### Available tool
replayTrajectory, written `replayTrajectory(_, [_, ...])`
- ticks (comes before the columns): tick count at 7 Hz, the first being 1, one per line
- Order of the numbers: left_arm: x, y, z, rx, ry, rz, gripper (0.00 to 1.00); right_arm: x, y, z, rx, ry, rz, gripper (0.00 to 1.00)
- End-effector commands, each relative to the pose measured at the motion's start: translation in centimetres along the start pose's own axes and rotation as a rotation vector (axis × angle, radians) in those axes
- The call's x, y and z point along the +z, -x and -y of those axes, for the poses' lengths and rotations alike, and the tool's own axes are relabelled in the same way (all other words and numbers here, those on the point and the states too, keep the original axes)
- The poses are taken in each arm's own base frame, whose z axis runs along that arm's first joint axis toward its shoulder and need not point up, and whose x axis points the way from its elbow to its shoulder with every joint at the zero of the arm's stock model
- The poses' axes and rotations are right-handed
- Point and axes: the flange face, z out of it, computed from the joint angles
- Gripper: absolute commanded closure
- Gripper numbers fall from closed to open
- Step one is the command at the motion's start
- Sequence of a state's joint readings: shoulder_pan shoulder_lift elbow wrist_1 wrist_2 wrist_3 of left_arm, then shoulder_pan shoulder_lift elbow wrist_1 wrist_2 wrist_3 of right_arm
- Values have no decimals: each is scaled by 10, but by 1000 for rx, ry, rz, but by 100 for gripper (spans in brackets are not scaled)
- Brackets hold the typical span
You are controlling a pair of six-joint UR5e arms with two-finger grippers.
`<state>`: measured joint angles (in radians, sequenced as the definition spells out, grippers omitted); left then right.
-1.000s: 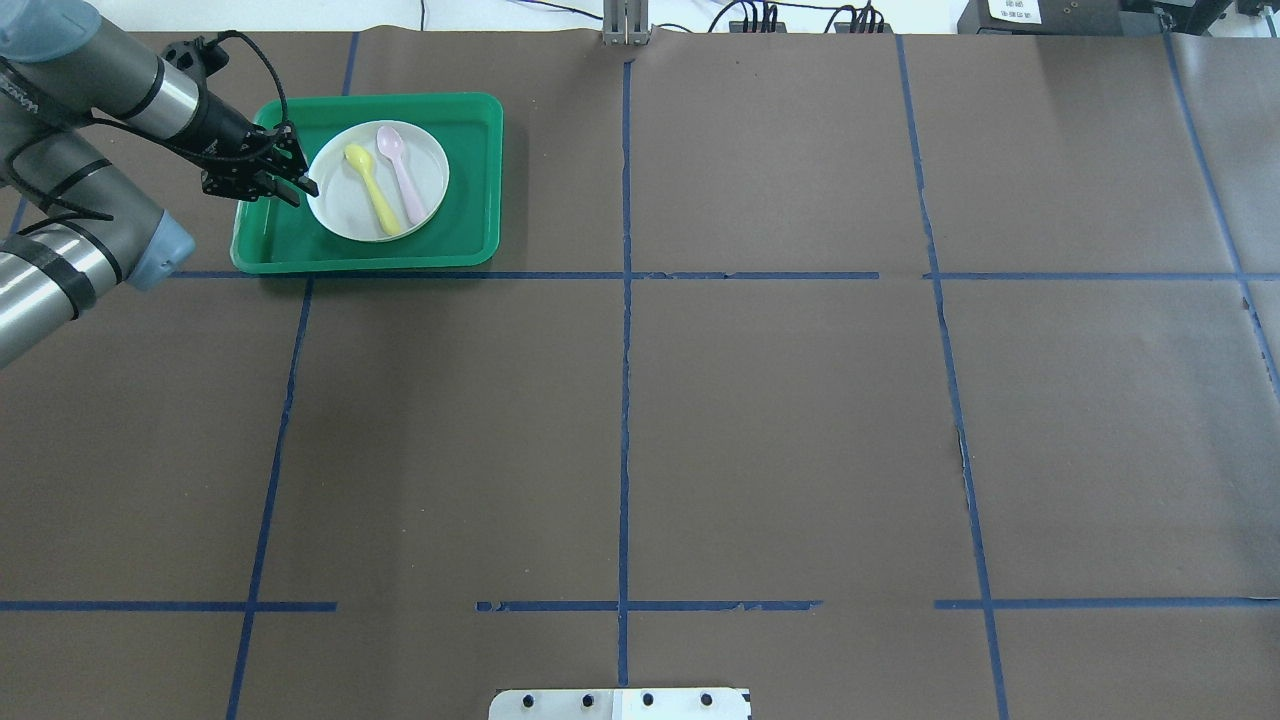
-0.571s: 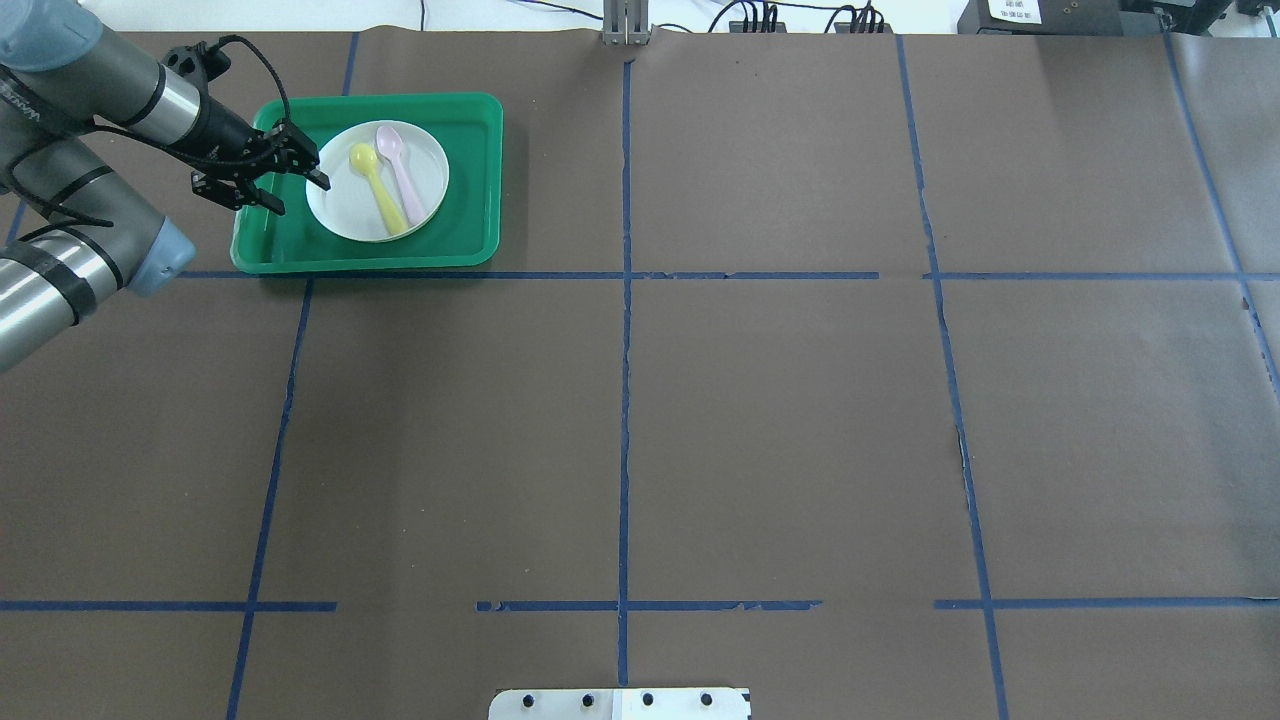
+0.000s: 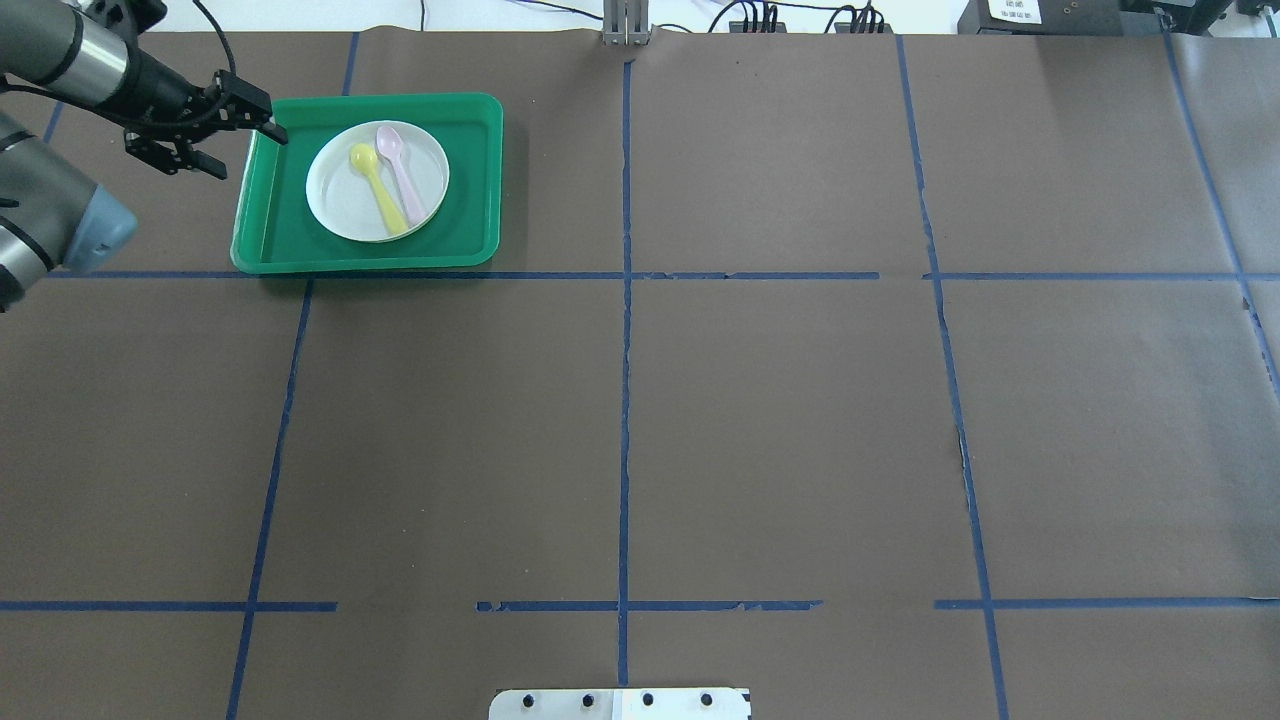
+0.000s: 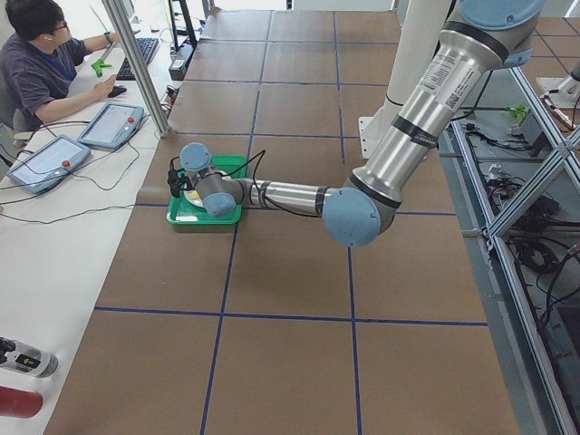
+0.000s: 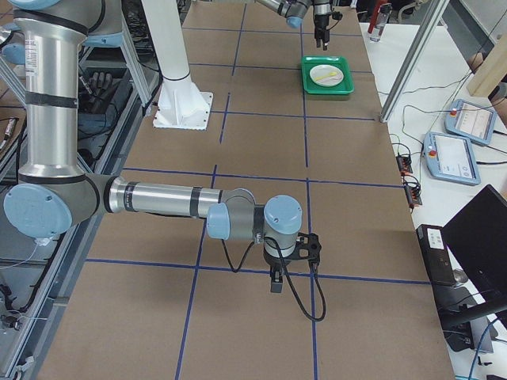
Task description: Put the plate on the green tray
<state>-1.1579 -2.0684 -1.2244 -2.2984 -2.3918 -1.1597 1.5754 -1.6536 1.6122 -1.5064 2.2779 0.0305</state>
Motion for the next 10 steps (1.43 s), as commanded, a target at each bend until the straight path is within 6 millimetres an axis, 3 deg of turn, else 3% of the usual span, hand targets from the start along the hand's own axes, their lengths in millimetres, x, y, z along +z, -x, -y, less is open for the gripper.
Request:
replayTrajectory(1, [-69, -8, 4, 76, -22, 88, 0, -1, 0, 1, -1, -1, 0, 0])
replayTrajectory(2, [-98, -10, 9, 175, -45, 133, 0, -1, 0, 1, -1, -1, 0, 0])
replayTrajectory(3, [-126, 17, 11, 244, -52, 230, 0, -1, 0, 1, -1, -1, 0, 0])
replayTrajectory(5, [-142, 57, -5, 429, 4, 369, 0, 0, 0, 1, 0, 0, 0, 0])
replayTrajectory(7, [-164, 143, -14, 556, 60, 411, 0, -1, 0, 1, -1, -1, 0, 0])
replayTrajectory(8, [-179, 199, -25, 604, 93, 425, 0, -1, 0, 1, -1, -1, 0, 0])
replayTrajectory(10, [-195, 286, -57, 639, 155, 435, 0, 0, 0, 1, -1, 0, 0, 0])
